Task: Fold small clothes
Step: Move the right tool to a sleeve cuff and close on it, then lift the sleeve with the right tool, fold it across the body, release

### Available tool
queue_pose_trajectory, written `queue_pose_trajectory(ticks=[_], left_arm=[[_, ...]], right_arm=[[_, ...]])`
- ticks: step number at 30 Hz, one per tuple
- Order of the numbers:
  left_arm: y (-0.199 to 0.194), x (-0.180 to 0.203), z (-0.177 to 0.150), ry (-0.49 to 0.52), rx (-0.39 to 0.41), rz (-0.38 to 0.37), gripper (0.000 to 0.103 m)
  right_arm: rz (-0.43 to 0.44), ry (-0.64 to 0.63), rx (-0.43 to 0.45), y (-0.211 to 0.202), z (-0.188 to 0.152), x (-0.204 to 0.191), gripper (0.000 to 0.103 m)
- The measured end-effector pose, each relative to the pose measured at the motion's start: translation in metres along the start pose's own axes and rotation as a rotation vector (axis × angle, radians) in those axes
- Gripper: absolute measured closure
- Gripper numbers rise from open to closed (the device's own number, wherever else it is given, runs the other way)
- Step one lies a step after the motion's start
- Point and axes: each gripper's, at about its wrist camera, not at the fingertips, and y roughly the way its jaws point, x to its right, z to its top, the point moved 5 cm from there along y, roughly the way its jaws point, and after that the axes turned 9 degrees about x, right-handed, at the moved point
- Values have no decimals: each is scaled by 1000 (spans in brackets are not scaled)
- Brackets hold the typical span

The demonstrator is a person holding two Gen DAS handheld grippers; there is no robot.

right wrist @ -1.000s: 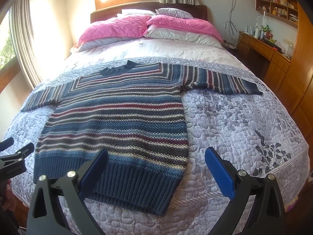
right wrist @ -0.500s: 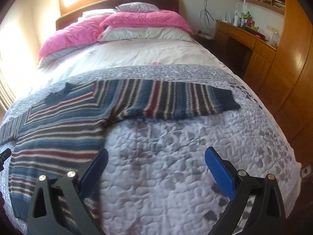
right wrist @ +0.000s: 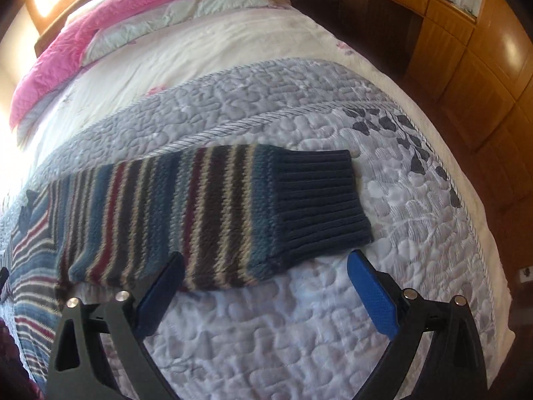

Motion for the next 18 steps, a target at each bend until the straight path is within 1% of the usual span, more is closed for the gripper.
queue_pose_trajectory(ticks=[4,5,7,10,12,13,15,16,17,18], left_arm=[[18,0,0,2,-8,17,3],[22,-1,0,1,-7,23,3],[29,-6,-2,4,-7,38,3],[38,-14,-5,5,-18,56,3],[43,-20,-8,4,-24,68,3],[44,-24,-9,5,-25,73,3],[46,-30,-11,4,-27,83,3],[46,-34,-11,2,-28,87,3],[46,-38,-12,0,-28,90,3],[46,-42,-12,-1,-27,94,3]], right_arm=[[-14,77,-39,25,4,36,12],[-7,89,-53,30,3,41,16],[15,114,-74,39,1,48,17],[28,131,-63,44,0,52,20],[19,130,-45,42,1,51,39],[14,123,-38,41,2,50,51],[-8,115,-22,39,4,51,63],[-28,110,-8,36,5,52,76],[-45,112,8,33,8,53,94],[-46,122,24,29,9,54,95]])
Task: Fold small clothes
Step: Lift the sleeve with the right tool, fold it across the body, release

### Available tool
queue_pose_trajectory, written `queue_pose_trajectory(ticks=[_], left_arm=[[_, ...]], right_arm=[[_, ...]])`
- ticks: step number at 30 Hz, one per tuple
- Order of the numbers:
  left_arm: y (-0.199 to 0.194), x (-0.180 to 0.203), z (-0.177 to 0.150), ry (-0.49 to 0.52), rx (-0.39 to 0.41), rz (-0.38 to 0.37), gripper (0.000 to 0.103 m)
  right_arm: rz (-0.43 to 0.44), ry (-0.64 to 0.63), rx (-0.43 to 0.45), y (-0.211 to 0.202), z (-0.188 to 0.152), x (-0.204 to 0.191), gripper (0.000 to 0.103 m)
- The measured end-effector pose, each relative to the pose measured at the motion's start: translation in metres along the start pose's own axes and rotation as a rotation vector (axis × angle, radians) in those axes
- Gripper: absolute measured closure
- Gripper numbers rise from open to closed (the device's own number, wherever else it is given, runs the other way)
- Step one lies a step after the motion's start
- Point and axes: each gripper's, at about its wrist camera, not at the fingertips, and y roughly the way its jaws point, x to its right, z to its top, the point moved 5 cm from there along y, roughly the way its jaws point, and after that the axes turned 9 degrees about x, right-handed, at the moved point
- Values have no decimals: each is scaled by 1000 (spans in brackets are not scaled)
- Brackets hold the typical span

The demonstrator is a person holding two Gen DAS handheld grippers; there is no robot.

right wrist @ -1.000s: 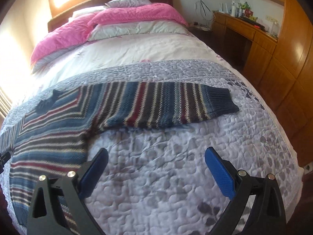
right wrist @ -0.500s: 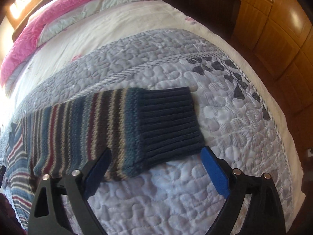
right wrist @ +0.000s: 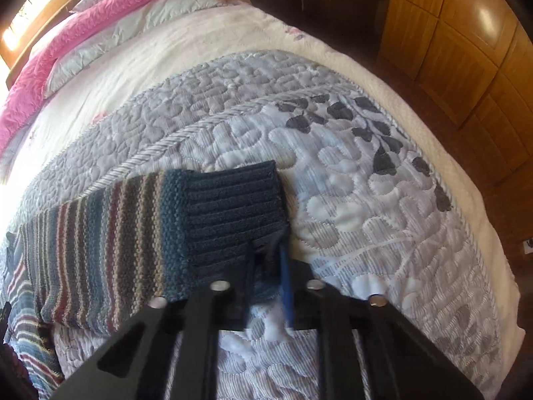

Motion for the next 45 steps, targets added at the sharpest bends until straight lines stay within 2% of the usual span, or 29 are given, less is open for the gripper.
queue_pose_trajectory(ticks=[6,12,17,21,24,27,29,31,33,34,35,36,38,40,45], left_arm=[[0,-32,0,-20,4,35,3],[-3,-61,4,-43,10,62,3],[-6,-78,3,-49,12,61,3],[-6,-93,2,-59,13,66,3],[-5,-103,1,-67,8,70,3],[-4,-110,-1,-62,8,73,3],[-4,-113,-3,-57,5,74,3],[-2,-113,-4,-54,2,71,3],[-2,-108,-4,-50,0,58,3],[-2,-104,-4,-47,0,47,3],[-3,-98,-3,-42,-2,34,3],[-4,-89,-2,-38,-6,12,3],[-6,-67,0,-36,-19,-61,3],[-9,-37,2,-37,-47,-169,3],[-3,56,1,-45,-213,-455,3]], right_arm=[[136,11,119,-44,10,-33,95],[270,-143,164,-82,2,-130,95],[415,-271,157,-99,-17,-234,95],[525,-355,118,-101,-43,-312,95],[536,-415,77,-87,-67,-356,96],[540,-428,-4,-61,-91,-380,95],[548,-429,-60,-45,-107,-386,91],[588,-402,-110,-38,-119,-386,91],[622,-388,-122,-43,-123,-380,87],[634,-378,-111,-49,-122,-374,68],[641,-368,-83,-57,-119,-367,62],[648,-362,-69,-63,-115,-360,63],[647,-337,-50,-75,-110,-338,63],[593,-324,-33,-79,-107,-313,63],[506,-287,-43,-79,-117,-253,63]])
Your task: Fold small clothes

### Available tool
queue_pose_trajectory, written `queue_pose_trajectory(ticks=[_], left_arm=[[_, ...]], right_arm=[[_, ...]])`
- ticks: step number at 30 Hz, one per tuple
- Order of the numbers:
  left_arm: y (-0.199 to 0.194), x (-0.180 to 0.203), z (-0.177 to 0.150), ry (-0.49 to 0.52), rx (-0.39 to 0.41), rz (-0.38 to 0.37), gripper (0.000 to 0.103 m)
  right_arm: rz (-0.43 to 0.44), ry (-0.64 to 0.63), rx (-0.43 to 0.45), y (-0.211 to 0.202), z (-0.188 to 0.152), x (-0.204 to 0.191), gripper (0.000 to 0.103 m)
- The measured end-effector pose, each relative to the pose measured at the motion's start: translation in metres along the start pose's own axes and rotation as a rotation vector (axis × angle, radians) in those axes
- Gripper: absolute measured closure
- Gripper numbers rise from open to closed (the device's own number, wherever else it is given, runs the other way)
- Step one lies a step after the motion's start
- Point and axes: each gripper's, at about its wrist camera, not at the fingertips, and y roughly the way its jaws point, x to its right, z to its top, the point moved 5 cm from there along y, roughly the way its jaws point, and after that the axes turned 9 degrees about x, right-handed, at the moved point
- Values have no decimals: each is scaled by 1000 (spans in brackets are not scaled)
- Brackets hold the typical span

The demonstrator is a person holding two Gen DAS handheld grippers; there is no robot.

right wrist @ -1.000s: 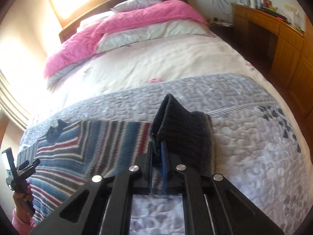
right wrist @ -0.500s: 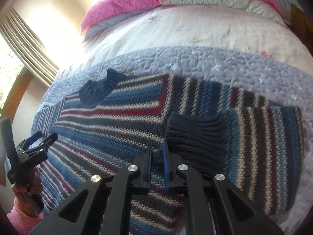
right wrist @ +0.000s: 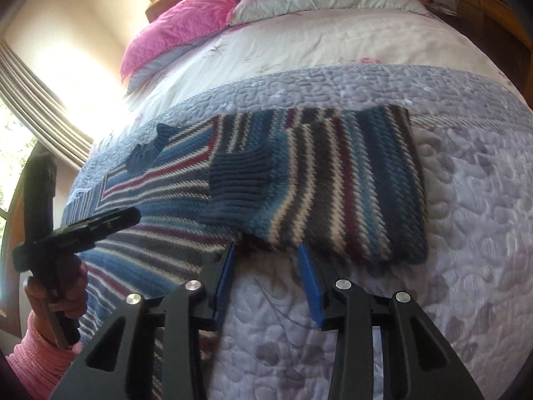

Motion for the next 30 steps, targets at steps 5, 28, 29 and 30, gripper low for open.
queue_pose_trajectory(ticks=[5,28,29,30], left_arm=[[50,54,-5,-65,-139,-147,4],[25,67,2,-131,-16,-288,88],[19,56,7,-130,4,-277,88],[12,43,9,-131,23,-264,88]], right_arm=[[-15,41,25,-21,-25,26,63],[7,64,111,-39,-43,30,63],[12,63,110,-38,-41,28,63],[19,62,110,-36,-40,25,63]])
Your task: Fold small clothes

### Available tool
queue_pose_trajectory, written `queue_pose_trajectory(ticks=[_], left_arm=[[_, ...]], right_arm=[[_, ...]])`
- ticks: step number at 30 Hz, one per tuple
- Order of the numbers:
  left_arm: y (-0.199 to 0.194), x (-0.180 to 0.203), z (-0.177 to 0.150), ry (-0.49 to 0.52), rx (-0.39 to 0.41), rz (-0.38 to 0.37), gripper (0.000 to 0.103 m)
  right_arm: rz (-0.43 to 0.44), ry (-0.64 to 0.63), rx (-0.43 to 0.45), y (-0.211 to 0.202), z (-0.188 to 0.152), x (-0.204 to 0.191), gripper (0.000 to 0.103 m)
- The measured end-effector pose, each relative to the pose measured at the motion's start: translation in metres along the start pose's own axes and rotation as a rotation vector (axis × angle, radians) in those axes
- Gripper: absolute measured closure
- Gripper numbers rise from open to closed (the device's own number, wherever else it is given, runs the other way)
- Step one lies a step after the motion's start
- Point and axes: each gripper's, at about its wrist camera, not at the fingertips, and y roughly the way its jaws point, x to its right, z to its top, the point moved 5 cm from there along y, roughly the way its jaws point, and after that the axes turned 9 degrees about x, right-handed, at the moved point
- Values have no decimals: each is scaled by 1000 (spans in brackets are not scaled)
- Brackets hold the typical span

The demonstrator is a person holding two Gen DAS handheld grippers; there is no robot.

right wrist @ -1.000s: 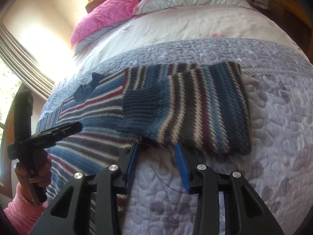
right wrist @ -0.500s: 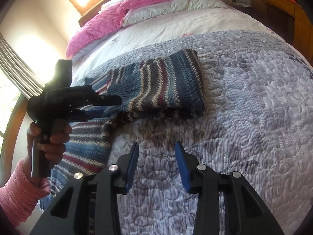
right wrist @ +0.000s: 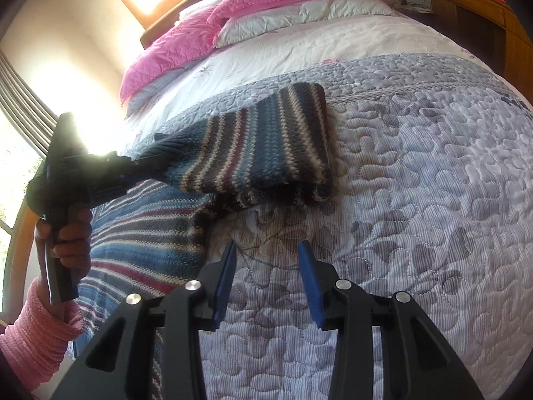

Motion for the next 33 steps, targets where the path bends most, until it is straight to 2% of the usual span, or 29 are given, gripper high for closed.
queue_pose_trajectory(ticks=[6,12,17,21,24,26,28,30,32,33], left_arm=[[-63,-67,26,-27,83,103,88],[-119,-134,50,-54,142,226,88],[-130,-182,54,-92,122,247,88],[-120,-209,45,-133,96,280,87],[-103,-230,30,-149,40,310,82],[-104,-237,28,-167,50,284,80],[-119,-237,30,-166,81,304,66],[-146,-235,36,-160,164,366,66],[-165,-226,43,-145,225,353,66],[-169,-218,45,-130,226,337,66]], right_arm=[[59,5,7,22,17,-28,63],[112,-18,-30,71,39,-73,63],[102,-34,-96,114,40,-97,63],[34,-30,-147,137,25,-91,65],[9,-60,-164,147,11,-91,66],[-16,-104,-162,148,8,-95,66],[-13,-101,-164,143,10,-98,66],[16,-83,-147,131,17,-103,64],[41,-90,-115,117,24,-112,62],[42,-96,-108,114,27,-117,61]])
